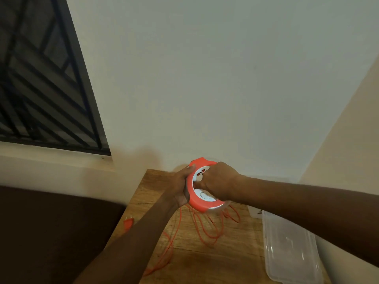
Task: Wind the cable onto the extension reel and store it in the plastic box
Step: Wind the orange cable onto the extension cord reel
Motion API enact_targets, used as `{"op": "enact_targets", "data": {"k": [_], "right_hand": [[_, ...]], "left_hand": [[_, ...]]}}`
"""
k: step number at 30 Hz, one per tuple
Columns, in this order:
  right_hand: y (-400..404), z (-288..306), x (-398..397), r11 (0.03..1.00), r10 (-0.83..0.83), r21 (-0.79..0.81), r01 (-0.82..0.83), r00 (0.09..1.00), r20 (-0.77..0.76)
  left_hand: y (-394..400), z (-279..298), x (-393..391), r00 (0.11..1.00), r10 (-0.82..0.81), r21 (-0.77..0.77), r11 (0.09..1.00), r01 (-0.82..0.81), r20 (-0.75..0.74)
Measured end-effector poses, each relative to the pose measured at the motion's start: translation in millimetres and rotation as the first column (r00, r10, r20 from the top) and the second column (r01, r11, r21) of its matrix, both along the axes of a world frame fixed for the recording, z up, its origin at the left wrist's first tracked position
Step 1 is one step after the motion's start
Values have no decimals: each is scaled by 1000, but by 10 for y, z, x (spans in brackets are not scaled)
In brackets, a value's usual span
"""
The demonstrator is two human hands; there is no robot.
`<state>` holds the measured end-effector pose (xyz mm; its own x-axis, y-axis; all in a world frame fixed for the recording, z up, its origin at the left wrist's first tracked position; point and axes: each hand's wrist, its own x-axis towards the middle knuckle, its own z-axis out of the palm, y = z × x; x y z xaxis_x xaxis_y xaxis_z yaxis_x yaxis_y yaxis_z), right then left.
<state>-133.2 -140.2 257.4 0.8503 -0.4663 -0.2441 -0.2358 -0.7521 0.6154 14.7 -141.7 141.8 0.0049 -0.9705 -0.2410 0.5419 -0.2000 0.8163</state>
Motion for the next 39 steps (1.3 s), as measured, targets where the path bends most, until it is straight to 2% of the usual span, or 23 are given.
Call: {"op": "enact_targets", "data": {"k": [6, 8, 9, 10, 11, 12, 13, 14, 15, 16, 17, 19, 20, 21, 22, 23, 24, 25, 26, 29, 33, 36, 39], "right_hand": [[-39, -8, -39, 999, 20, 44, -24, 996, 90], [-60, -53, -70, 990, -88, 127, 58, 964, 250], [-85, -103, -73, 971, -200, 200, 134, 910, 362], [-92, -144, -71, 921, -358, 319, 223, 805, 473], [-98, -202, -52, 829, -541, 485, 280, 626, 562], [-107, -289, -22, 692, -714, 670, 269, 389, 582], [-104, -375, 8, 551, -834, 814, 184, 153, 530], [-89, -460, 35, 431, -900, 899, 81, -32, 435], [-69, -543, 50, 333, -932, 943, -20, -160, 326], [-34, -626, 65, 260, -946, 958, -121, -231, 228], [10, -685, 73, 213, -953, 954, -212, -261, 155], [144, -670, 75, 164, -967, 943, -289, -237, 96], [213, -645, 58, 200, -970, 952, -230, -184, 159], [263, -631, 28, 316, -949, 945, -83, -49, 313], [307, -623, -11, 514, -850, 853, 89, 187, 492], [337, -589, -63, 717, -672, 669, 197, 449, 589], [316, -565, -122, 849, -493, 483, 215, 652, 576], [262, -535, -184, 913, -366, 357, 197, 783, 503], [187, -497, -232, 933, -308, 308, 185, 852, 423], [-43, -266, -310, 947, -193, 302, 113, 949, 248], [-232, -1, -310, 980, -78, 194, 49, 986, 147], [-254, 26, -219, 995, -59, 92, 46, 987, 148], [-183, -17, -115, 990, -118, 97, 99, 970, 213]], "left_hand": [[50, 86, -3, 1000, -17, -55, 998, 18, 15], [43, 90, -5, 1000, 21, -105, 994, -21, -1], [35, 83, -24, 999, 47, -127, 991, -47, -9], [28, 70, -51, 997, 76, -143, 987, -78, -23], [18, 69, -90, 991, 128, -143, 981, -131, -30], [0, 65, -127, 984, 177, -139, 974, -178, -18], [-5, 79, -165, 976, 217, -133, 968, -214, 7], [-15, 67, -187, 970, 239, -138, 963, -232, 35], [-14, 58, -200, 967, 248, -143, 961, -237, 64], [2, 48, -200, 964, 252, -137, 961, -239, 84], [8, 17, -187, 962, 257, -126, 961, -244, 92], [23, -54, -140, 965, 250, -91, 966, -243, 83], [31, -73, -119, 966, 249, -68, 967, -244, 70], [31, -85, -99, 967, 249, -40, 968, -247, 57], [30, -81, -73, 969, 244, -18, 970, -244, 44], [17, -69, -50, 973, 228, -8, 974, -228, 29], [0, -53, -24, 978, 210, -3, 978, -210, 7], [-6, -19, -8, 981, 192, 2, 981, -192, -15], [5, 30, 3, 985, 171, 14, 985, -170, -38], [1, 73, 38, 995, 90, 23, 996, -89, -40], [12, 54, 49, 999, 37, 19, 999, -36, -21], [20, 56, 24, 999, 39, 4, 999, -39, -20], [16, 37, -4, 997, 81, 1, 997, -81, -20]]}}
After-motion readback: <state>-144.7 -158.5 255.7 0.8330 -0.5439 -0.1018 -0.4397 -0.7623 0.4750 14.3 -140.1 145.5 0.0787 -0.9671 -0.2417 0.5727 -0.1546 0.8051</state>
